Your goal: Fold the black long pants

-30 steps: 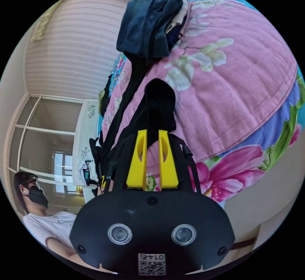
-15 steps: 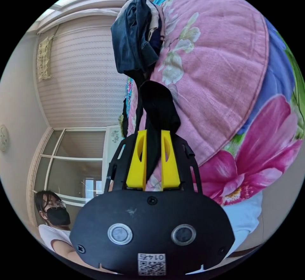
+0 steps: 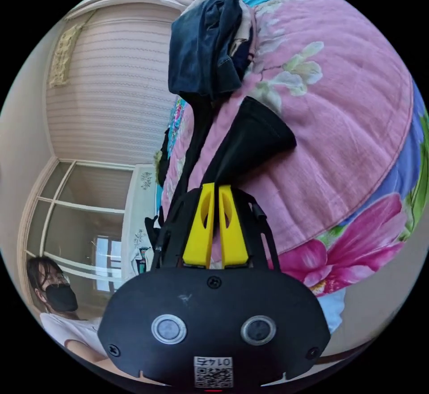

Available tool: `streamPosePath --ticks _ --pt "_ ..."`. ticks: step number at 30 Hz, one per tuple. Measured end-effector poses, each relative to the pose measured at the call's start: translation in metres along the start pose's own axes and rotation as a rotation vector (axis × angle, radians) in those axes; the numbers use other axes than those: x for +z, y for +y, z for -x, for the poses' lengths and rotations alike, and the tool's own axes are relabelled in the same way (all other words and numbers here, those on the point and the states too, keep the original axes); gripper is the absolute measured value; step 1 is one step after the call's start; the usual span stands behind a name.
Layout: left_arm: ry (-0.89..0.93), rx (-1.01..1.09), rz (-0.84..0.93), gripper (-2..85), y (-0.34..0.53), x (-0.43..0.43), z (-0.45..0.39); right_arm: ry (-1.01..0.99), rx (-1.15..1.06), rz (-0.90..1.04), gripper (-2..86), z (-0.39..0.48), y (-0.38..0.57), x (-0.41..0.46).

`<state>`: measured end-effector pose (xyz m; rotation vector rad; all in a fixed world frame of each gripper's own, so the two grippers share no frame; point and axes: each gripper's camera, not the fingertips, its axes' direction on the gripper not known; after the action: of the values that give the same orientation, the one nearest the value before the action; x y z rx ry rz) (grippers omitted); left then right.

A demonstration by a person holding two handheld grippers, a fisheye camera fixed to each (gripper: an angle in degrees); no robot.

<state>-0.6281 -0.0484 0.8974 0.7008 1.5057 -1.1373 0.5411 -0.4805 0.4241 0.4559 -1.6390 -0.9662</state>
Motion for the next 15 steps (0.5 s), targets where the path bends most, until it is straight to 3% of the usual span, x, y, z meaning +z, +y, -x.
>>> streamPosePath --ticks 7,15 --pt "0.108 0.171 -0.050 4.2 -0.023 -0.034 -0.054 0.060 -0.300 0.148 0.5 0.086 -0.047 -0.001" --pt "0.065 0.278 -0.009 5.7 -0.120 0.021 -0.143 0.210 -0.166 0.417 1.9 0.135 -0.169 0.083"
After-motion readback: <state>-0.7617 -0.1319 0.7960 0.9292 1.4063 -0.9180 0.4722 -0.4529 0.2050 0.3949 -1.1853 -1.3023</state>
